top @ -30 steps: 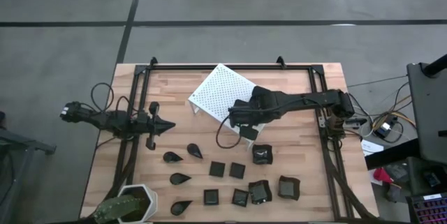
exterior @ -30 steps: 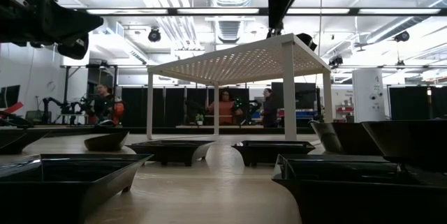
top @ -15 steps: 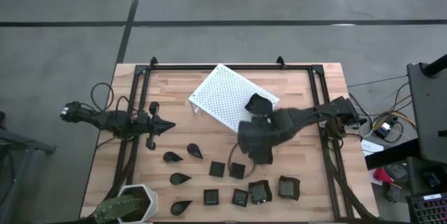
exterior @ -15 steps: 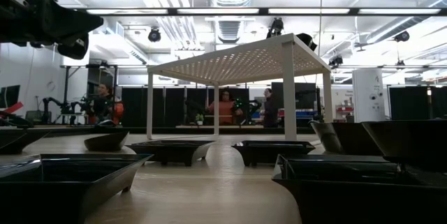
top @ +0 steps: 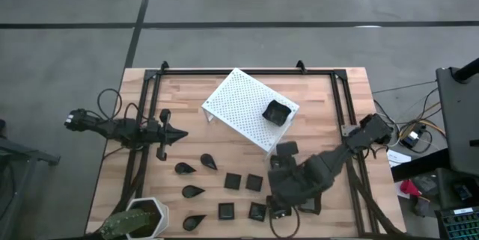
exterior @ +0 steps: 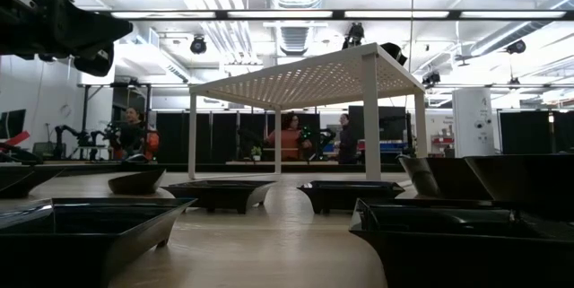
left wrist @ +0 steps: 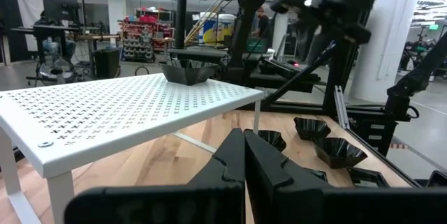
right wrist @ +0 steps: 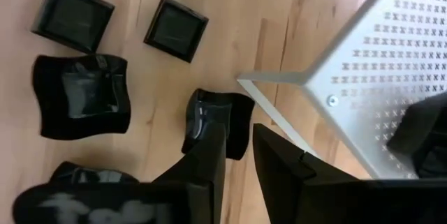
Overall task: Pick & Place Mini shaped plates
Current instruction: Stack the distorted square plate on top of the other distorted square plate on the shelf
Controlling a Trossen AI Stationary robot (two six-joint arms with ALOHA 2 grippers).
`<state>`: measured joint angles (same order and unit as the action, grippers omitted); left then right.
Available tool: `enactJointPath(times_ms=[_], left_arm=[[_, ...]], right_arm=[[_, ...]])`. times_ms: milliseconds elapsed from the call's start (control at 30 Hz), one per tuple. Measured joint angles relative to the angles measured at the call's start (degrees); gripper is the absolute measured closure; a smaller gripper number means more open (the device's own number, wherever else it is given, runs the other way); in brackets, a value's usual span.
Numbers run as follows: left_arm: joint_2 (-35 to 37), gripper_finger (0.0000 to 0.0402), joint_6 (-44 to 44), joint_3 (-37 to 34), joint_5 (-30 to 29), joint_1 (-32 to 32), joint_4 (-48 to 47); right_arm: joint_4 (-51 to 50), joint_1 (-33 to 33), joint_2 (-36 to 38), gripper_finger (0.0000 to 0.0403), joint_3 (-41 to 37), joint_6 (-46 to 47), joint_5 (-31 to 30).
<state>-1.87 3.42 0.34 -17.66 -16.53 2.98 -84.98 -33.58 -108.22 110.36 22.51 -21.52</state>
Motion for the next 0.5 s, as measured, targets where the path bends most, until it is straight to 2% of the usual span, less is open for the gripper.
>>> enactJointPath(times_ms=[233, 500], left_arm=[[0.00, 0.0401, 0.00, 0.00, -0.01, 0.04, 0.00], [0.00, 0.0401, 0.00, 0.00, -0.01, 0.04, 0.00]], right_arm=[[4.27, -2.42, -0.04, 0.0300, -8.00, 6.10, -1.41], [12.60, -3.70, -0.04, 0.0281, -17.36, 4.35, -2.65]])
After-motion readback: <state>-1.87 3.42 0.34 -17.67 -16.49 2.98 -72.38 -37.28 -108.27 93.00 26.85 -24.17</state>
